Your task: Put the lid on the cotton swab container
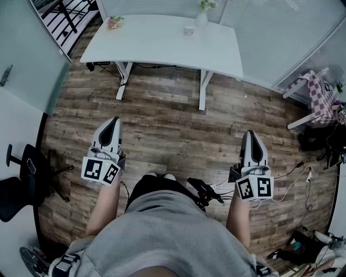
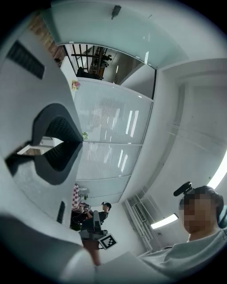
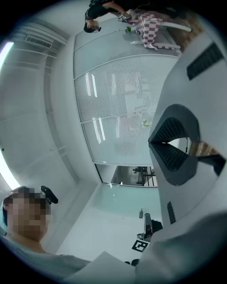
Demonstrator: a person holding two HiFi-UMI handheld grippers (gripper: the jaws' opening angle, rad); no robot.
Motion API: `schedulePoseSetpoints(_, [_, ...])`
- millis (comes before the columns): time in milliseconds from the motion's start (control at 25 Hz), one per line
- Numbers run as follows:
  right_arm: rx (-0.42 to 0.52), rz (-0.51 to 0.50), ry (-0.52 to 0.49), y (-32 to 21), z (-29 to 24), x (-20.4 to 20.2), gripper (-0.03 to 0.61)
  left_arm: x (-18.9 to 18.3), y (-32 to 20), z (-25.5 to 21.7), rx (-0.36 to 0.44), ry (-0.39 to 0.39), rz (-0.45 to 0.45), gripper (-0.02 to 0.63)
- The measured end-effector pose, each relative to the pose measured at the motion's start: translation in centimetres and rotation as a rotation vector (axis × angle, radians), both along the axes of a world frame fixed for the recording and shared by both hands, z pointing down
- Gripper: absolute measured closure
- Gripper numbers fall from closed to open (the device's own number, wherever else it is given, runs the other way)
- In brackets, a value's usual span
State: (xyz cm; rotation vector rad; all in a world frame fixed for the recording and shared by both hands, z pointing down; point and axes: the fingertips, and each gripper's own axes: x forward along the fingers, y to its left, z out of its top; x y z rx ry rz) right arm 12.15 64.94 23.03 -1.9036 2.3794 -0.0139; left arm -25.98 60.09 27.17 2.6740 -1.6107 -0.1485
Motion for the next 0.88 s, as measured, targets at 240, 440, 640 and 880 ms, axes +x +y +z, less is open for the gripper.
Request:
schedulePoseSetpoints(240, [0.001, -0.009, -0.004, -0.7, -0.1, 0.3, 0.554, 1.0, -0.3, 0.1, 0.01, -0.067, -0.003, 0.607])
schedulePoseSetpoints(440, [-0.007, -0.033, 0.002, -1.7, 0.0, -0.1, 0.554, 2.2, -0.9, -0.3, 0.025, -0.088, 0.017, 0.607])
schedulePoseSetpoints(640, [-0.016, -0.038, -0.035, -2.9, 0.4, 0.2, 0.554, 2.8, -2.0, 0.0, 0.013, -0.076, 0.024, 0.607])
schedulePoseSetpoints(880, [-0.032, -0.058, -0.048, -4.9, 1.0, -0.2, 0.554, 3.1, -4.2, 0.8, 0.001, -0.068, 0.026, 0.607])
